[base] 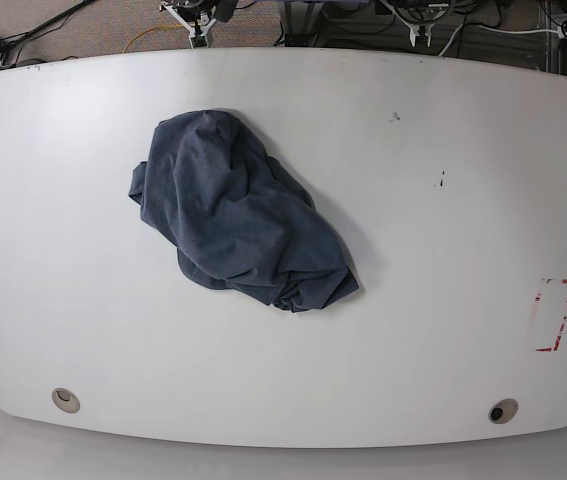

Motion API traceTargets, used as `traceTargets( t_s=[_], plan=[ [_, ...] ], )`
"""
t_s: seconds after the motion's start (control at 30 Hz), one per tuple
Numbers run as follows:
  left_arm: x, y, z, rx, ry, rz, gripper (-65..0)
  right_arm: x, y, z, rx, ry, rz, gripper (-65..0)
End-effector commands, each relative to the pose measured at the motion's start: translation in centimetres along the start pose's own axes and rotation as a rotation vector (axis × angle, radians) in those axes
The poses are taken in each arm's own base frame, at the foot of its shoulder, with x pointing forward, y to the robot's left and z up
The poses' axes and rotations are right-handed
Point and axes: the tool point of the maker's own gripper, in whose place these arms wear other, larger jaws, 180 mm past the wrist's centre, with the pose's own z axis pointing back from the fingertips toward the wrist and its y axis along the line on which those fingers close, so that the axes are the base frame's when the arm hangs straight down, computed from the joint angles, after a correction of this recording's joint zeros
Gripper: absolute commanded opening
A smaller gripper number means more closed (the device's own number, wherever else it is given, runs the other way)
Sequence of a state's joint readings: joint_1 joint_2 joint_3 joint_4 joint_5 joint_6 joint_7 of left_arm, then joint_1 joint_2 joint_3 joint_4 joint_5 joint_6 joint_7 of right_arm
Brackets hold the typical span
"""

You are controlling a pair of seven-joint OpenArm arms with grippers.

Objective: Fold the T-shirt properly

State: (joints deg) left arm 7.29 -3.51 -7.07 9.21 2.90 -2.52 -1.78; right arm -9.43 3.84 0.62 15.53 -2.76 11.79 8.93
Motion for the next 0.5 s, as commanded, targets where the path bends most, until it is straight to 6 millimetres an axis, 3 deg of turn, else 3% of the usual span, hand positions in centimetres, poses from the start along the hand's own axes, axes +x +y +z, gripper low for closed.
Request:
traceTargets(
  t_s=[0.0, 0.03, 0.47],
  plan=[
    [1.7, 1.0, 0.1, 0.017, -0.069, 0.016, -15.0, -0.1, 0.0, 0.0, -0.002, 0.002, -0.001, -42.6],
    [0.9, 0.1, 0.0, 0.001, -0.019, -0.008, -13.8, 1.4, 0.2, -0.2, 0.006, -0.03, 0.004, -41.9],
    [1.0, 0.1, 0.0, 0.002, -0.02, -0.003, -13.8, 1.9, 0.1, -0.3, 0.006, -0.036, 0.005, -41.9]
  ],
)
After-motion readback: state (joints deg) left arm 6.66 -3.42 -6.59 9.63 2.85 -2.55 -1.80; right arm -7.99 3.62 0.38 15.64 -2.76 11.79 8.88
